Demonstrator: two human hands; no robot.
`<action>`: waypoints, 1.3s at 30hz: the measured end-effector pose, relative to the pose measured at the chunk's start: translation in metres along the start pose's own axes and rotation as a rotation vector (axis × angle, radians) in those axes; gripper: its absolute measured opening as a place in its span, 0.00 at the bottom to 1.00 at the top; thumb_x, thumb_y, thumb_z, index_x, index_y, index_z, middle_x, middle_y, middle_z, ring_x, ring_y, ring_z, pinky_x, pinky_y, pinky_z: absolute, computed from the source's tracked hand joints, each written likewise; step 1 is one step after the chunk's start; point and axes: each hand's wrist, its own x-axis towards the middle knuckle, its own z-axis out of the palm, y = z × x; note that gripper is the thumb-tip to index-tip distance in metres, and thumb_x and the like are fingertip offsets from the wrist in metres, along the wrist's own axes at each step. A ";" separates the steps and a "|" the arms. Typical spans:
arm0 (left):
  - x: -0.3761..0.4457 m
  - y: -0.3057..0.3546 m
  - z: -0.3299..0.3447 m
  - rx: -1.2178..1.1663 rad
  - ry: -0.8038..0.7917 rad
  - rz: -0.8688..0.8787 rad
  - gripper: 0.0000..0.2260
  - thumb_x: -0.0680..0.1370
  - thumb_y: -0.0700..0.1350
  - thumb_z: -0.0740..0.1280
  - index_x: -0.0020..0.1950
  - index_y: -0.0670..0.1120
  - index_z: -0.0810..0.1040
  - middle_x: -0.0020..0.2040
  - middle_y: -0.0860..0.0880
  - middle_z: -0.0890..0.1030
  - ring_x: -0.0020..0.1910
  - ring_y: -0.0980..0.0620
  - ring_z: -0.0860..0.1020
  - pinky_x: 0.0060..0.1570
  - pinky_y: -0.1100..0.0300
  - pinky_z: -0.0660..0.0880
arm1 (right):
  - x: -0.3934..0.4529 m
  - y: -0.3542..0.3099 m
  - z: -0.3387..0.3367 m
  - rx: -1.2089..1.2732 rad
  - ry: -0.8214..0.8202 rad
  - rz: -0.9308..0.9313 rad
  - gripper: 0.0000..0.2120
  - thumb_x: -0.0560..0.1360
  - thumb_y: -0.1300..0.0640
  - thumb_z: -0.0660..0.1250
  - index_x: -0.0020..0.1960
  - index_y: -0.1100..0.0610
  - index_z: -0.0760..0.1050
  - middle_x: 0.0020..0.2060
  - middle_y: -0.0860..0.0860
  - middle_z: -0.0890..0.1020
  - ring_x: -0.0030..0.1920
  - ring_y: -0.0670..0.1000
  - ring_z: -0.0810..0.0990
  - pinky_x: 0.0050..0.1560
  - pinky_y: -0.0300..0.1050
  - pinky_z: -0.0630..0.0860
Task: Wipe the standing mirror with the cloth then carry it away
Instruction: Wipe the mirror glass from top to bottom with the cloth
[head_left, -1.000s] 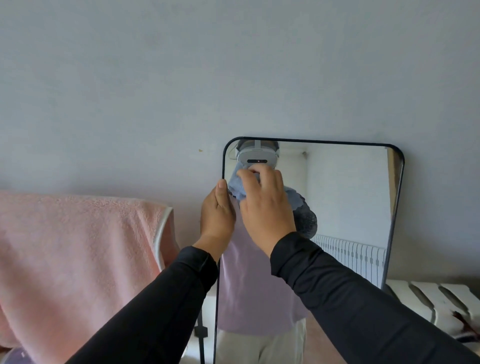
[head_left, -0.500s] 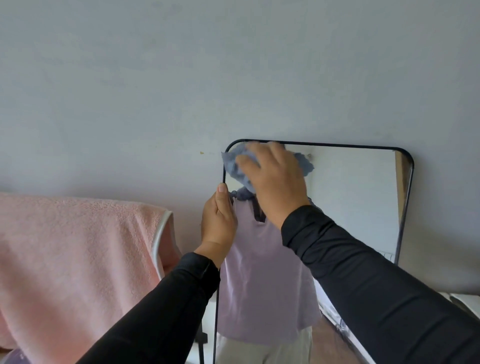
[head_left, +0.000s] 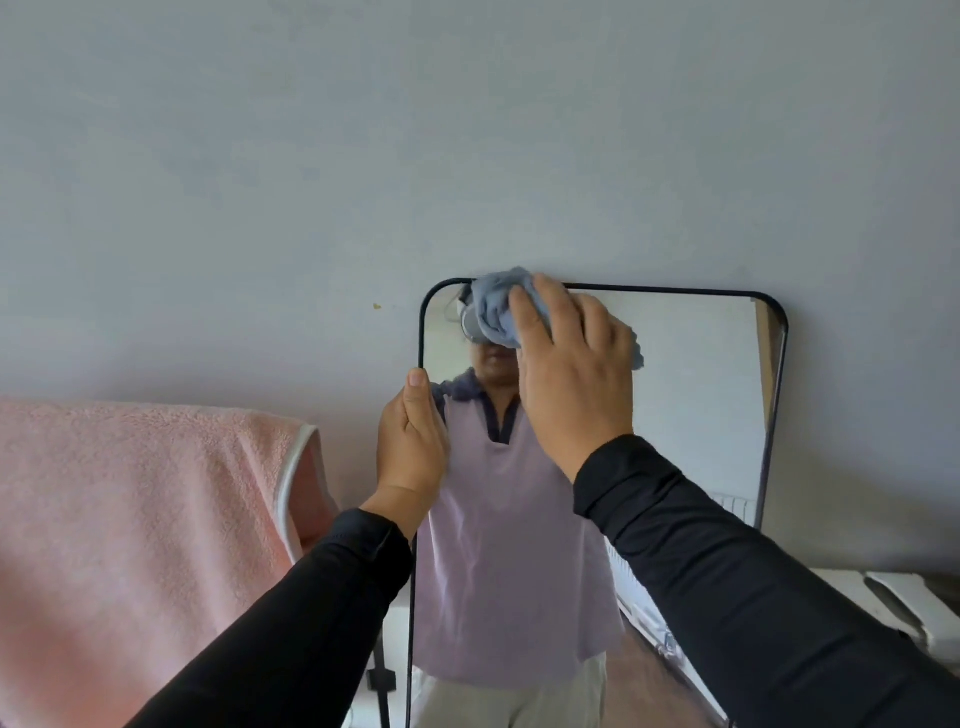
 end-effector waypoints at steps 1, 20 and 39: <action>0.000 -0.001 0.000 0.000 0.002 -0.006 0.24 0.86 0.51 0.48 0.31 0.47 0.59 0.24 0.53 0.63 0.22 0.59 0.60 0.25 0.65 0.58 | -0.003 -0.006 0.000 0.017 0.004 0.066 0.25 0.78 0.58 0.63 0.74 0.53 0.67 0.73 0.53 0.70 0.65 0.59 0.73 0.62 0.56 0.70; -0.002 0.001 0.004 0.054 0.052 0.010 0.24 0.86 0.52 0.48 0.30 0.48 0.58 0.24 0.55 0.63 0.24 0.59 0.60 0.29 0.57 0.59 | -0.025 -0.009 -0.002 0.101 -0.079 0.270 0.25 0.82 0.55 0.52 0.78 0.55 0.60 0.79 0.55 0.59 0.76 0.62 0.62 0.71 0.62 0.63; -0.010 0.007 0.008 0.117 0.050 0.000 0.29 0.87 0.50 0.46 0.33 0.36 0.70 0.27 0.44 0.68 0.27 0.48 0.65 0.30 0.58 0.62 | -0.039 0.078 -0.004 -0.027 -0.189 0.161 0.30 0.79 0.56 0.61 0.79 0.53 0.57 0.79 0.56 0.58 0.77 0.61 0.60 0.73 0.65 0.59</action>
